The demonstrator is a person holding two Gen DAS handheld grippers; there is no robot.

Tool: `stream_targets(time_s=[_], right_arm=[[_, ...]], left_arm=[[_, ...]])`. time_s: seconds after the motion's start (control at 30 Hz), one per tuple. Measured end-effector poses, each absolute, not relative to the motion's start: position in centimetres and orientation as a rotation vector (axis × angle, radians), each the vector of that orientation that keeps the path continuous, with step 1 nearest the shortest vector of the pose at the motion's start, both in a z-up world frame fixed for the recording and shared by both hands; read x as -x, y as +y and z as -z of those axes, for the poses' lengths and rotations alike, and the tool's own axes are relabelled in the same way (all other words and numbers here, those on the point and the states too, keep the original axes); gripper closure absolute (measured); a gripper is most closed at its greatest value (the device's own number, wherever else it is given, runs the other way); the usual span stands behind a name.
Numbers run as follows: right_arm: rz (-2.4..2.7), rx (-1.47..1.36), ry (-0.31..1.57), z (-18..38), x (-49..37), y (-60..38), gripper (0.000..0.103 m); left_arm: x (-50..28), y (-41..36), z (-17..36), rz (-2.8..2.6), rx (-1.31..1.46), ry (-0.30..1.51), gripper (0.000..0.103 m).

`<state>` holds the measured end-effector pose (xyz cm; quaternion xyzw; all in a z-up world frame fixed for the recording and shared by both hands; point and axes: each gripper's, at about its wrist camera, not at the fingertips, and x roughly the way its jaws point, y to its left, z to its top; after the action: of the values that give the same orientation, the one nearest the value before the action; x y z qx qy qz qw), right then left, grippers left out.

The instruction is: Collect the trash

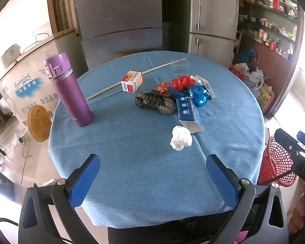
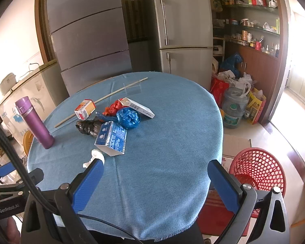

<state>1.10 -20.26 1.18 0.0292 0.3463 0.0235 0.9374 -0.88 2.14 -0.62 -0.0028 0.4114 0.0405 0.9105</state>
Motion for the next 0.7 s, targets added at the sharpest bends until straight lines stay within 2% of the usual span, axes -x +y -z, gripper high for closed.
stream_targets(time_s=[0.7], right_arm=[[-0.03, -0.021, 0.694, -1.0, -4.9, -20.1, 0.0]], left_arm=[[-1.5, 2.4, 2.1, -0.096, -0.018, 0.885, 0.0]])
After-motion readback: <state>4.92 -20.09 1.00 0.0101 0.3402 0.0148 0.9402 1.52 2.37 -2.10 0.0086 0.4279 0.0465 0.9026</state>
